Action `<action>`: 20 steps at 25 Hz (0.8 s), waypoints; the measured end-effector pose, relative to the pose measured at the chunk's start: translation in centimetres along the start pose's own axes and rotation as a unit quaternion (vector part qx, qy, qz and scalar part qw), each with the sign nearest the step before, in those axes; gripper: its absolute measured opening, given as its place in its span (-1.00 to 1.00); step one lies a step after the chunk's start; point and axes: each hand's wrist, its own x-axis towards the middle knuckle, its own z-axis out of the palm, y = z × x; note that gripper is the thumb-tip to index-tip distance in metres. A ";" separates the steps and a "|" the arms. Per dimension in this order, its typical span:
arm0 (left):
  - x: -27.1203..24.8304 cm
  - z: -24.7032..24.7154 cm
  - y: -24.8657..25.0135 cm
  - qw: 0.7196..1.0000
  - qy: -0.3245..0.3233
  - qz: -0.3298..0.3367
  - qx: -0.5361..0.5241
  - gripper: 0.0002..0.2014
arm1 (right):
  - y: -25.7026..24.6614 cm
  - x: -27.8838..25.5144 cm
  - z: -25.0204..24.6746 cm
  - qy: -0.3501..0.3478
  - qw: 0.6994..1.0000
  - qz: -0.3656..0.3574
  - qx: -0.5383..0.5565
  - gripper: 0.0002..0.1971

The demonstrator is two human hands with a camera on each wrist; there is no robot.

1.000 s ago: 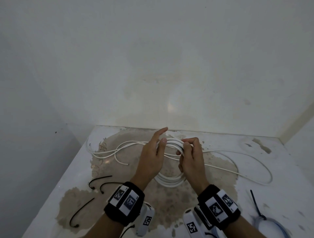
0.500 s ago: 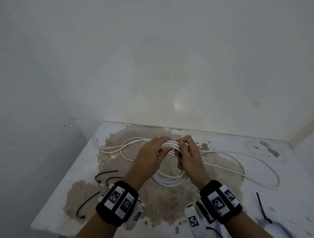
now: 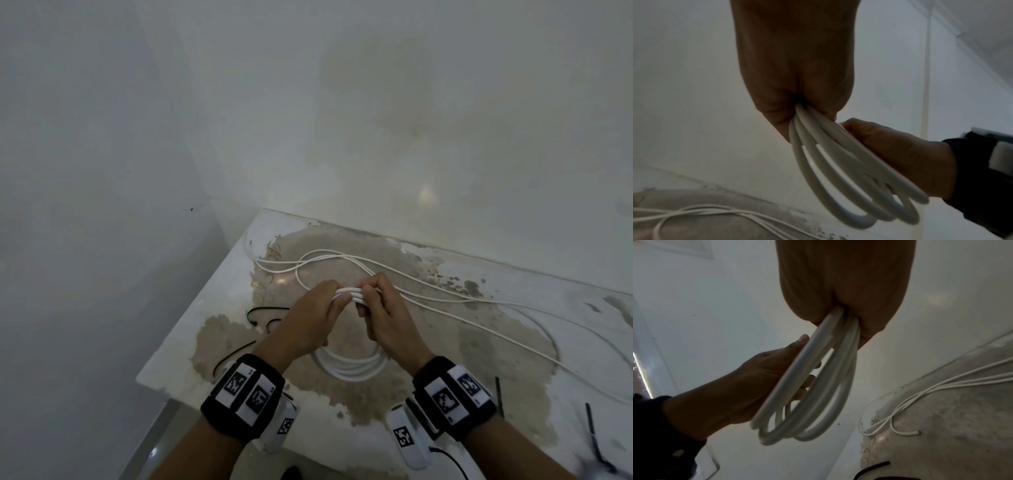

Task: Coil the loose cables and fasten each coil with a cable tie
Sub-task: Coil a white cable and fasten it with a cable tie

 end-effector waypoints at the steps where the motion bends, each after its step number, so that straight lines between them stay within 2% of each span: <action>1: -0.2 -0.3 -0.7 1.000 0.008 0.012 0.010 -0.81 | 0.1 0.1 0.7 -0.007 1.000 -0.002 -0.012 -0.78; 3: -0.4 -0.9 -2.4 0.999 0.017 0.036 0.029 -0.77 | -0.4 0.2 2.0 -0.029 0.999 0.004 -0.046 -0.73; 4: -0.6 -1.3 -3.4 0.998 0.010 0.047 0.044 -0.72 | -0.8 0.2 2.6 -0.040 0.997 0.033 -0.051 -0.67; 6: -0.9 -1.5 -4.2 0.992 -0.021 0.081 0.090 -0.59 | -1.5 0.2 2.3 -0.065 0.987 0.146 -0.032 -0.48; 8: -1.4 -1.7 -4.4 0.985 -0.068 0.112 0.116 -0.58 | -1.5 0.0 1.7 -0.116 0.962 0.247 -0.005 -0.34; 10: -1.7 -1.7 -4.7 0.982 -0.107 0.121 0.096 -0.68 | -1.1 -0.7 1.5 -0.172 0.948 0.267 -0.008 -0.30; 13: -2.2 -0.8 -5.0 0.988 -0.110 0.105 0.020 -0.72 | -0.4 -1.7 1.8 -0.172 0.956 0.236 0.008 -0.42; 15: -2.7 -0.6 -6.3 0.993 -0.098 0.030 -0.057 -0.61 | 0.0 -2.2 2.1 -0.142 0.960 0.239 0.025 -0.50; 17: -3.8 -1.2 -9.8 0.989 -0.047 -0.101 -0.097 -0.55 | 0.9 -2.5 1.6 -0.092 0.961 0.257 0.045 -0.52; 19: -6.0 -1.9 -15.0 0.967 0.042 -0.253 -0.010 -0.60 | 2.0 -2.9 0.1 -0.040 0.954 0.287 0.071 -0.52; 20: -7.7 -2.1 -17.4 0.940 0.069 -0.330 0.060 -0.61 | 2.6 -3.1 -0.7 -0.018 0.949 0.304 0.086 -0.52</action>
